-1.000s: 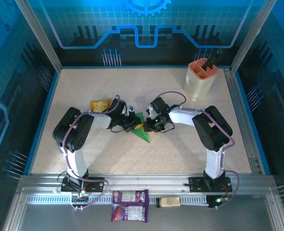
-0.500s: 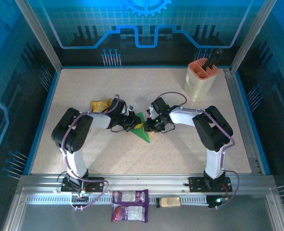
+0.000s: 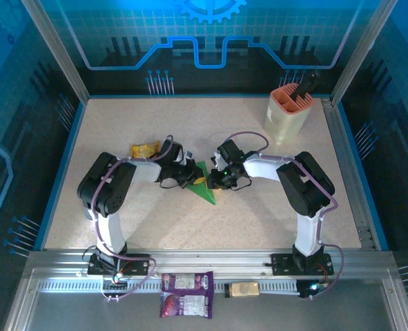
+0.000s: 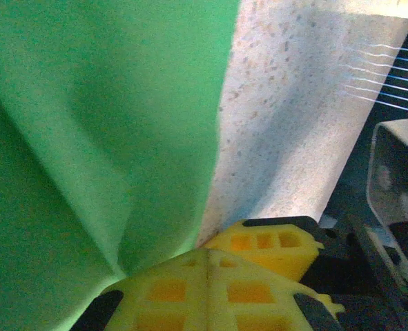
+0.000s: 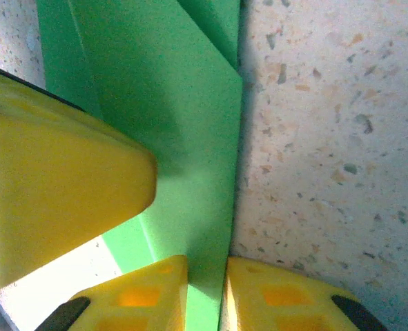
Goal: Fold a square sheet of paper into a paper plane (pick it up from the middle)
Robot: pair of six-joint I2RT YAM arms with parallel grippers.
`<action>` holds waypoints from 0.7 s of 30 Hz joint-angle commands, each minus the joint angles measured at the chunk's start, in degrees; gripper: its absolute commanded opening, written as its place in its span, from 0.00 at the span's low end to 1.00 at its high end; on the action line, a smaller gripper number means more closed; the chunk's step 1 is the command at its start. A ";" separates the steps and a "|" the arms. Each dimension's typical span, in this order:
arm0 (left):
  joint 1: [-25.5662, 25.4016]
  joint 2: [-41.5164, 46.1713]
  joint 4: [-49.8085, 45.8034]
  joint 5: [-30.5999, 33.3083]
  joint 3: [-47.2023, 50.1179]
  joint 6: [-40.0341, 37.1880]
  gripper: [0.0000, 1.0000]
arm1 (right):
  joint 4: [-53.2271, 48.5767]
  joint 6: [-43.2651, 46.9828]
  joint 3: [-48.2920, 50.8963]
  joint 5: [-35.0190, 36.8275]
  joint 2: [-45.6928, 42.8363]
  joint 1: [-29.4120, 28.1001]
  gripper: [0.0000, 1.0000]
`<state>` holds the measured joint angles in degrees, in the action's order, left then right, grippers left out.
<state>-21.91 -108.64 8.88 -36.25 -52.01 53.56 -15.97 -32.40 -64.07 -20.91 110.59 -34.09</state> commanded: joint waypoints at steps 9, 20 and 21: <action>-0.44 -2.35 -4.70 1.61 -1.25 -2.80 0.06 | -4.69 -0.08 1.76 2.49 4.29 -2.08 0.25; -0.67 -3.77 -9.84 4.07 -1.23 -5.25 0.06 | -4.83 -0.43 1.24 1.55 0.83 -1.83 0.26; -0.71 -3.68 -10.19 4.24 -1.22 -5.46 0.06 | -4.78 -0.71 1.16 1.53 -0.72 -1.58 0.27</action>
<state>-22.24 -109.95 4.36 -34.72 -53.19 50.11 -16.21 -32.51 -64.10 -20.56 110.15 -34.17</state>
